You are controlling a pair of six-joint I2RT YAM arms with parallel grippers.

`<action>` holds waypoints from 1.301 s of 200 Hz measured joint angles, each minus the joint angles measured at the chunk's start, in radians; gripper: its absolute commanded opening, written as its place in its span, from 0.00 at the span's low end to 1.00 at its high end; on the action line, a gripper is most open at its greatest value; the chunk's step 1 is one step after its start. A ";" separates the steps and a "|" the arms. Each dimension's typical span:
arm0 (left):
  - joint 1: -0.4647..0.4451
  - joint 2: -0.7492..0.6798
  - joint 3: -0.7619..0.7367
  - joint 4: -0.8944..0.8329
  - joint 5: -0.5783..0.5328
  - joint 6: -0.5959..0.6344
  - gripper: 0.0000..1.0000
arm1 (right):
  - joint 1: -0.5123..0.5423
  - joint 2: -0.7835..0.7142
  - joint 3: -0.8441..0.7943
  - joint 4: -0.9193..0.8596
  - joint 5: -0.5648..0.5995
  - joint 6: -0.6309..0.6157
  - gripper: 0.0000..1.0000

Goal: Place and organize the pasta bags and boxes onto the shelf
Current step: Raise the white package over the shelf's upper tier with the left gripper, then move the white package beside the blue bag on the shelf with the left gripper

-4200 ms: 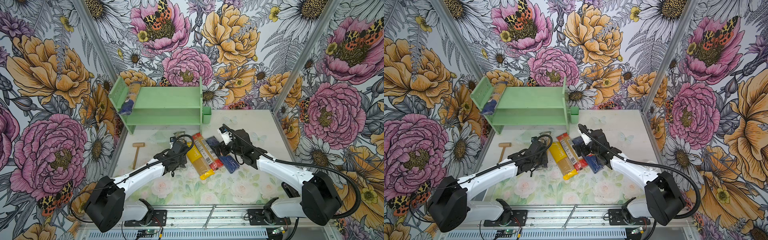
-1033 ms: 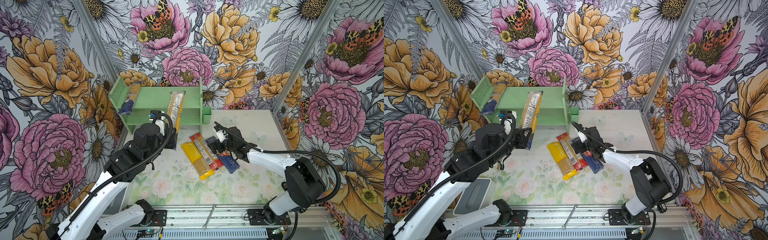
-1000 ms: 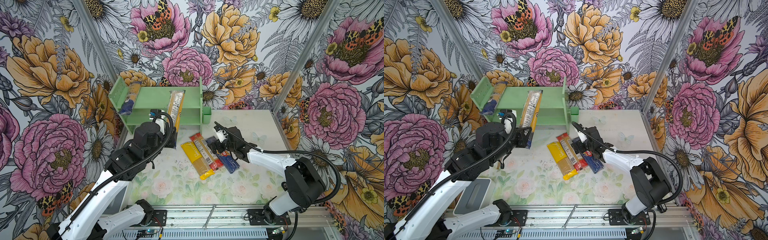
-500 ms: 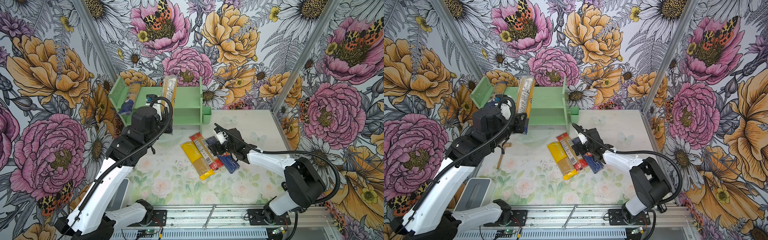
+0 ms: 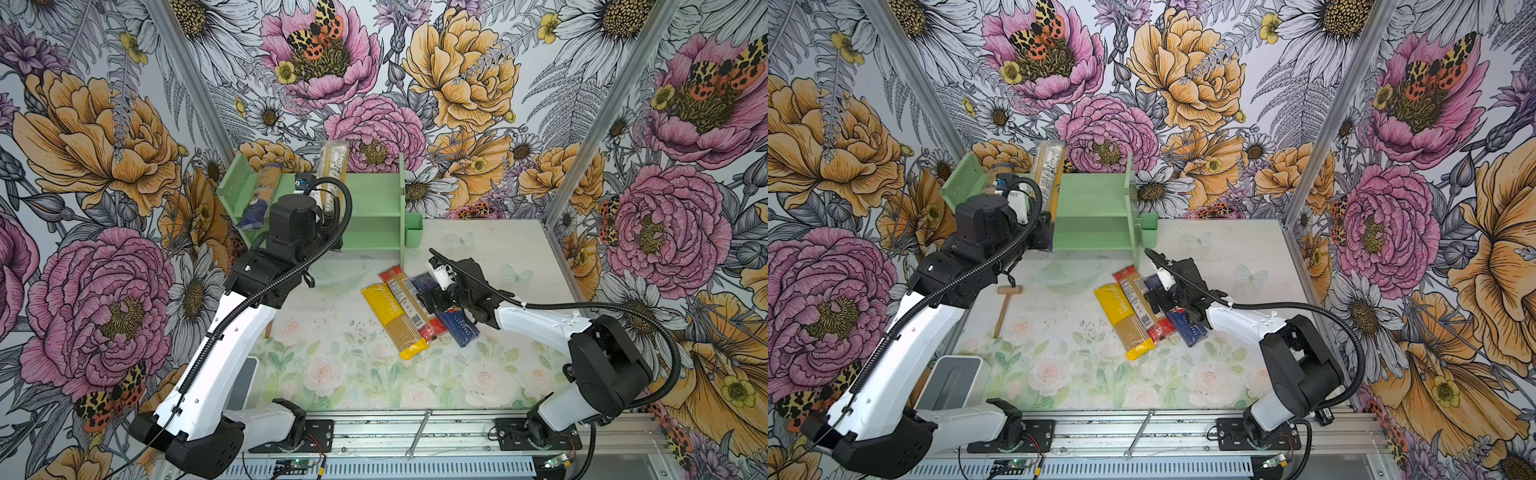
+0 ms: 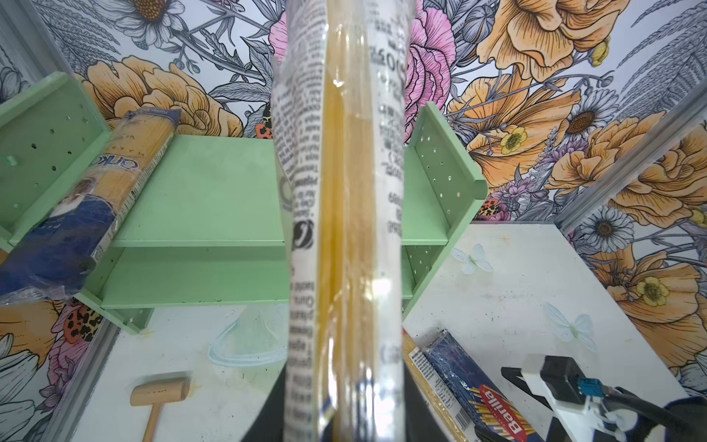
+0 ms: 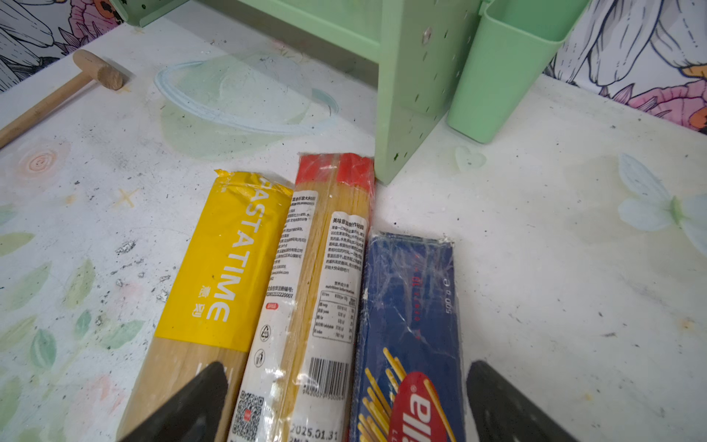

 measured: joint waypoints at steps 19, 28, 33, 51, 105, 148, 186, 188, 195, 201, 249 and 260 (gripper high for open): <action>0.020 0.013 0.000 0.003 0.000 0.010 0.00 | 0.000 -0.005 -0.009 0.003 0.000 0.000 1.00; 0.030 0.020 0.000 0.007 0.000 0.017 0.00 | 0.000 -0.006 -0.012 0.002 0.000 0.000 0.99; 0.034 0.024 0.000 0.010 0.000 0.018 0.00 | 0.000 -0.006 -0.013 0.002 0.000 0.000 0.99; 0.052 0.036 0.000 0.023 0.000 0.025 0.00 | 0.000 -0.006 -0.017 0.005 0.000 0.000 0.99; 0.097 0.051 0.000 0.071 0.004 0.036 0.00 | 0.000 -0.006 -0.020 0.006 0.000 0.000 0.99; 0.122 0.087 0.000 0.117 0.007 0.074 0.00 | 0.000 -0.006 -0.027 0.010 0.000 0.000 0.99; 0.157 0.097 -0.005 0.163 0.024 0.100 0.00 | 0.000 -0.012 -0.032 0.014 0.004 0.000 0.99; 0.159 0.097 -0.005 0.165 0.024 0.101 0.00 | 0.000 -0.013 -0.032 0.016 0.004 0.000 0.99; 0.170 0.097 -0.008 0.175 0.027 0.104 0.00 | 0.000 -0.013 -0.032 0.019 0.004 0.000 0.99; 0.178 0.098 -0.010 0.183 0.029 0.106 0.00 | 0.000 -0.013 -0.032 0.021 0.004 0.000 0.99; 0.228 0.106 -0.031 0.233 0.043 0.113 0.00 | 0.000 -0.013 -0.037 0.028 0.004 0.007 0.99; 0.237 0.109 -0.037 0.239 0.053 0.114 0.00 | 0.000 -0.013 -0.039 0.028 0.005 0.008 0.99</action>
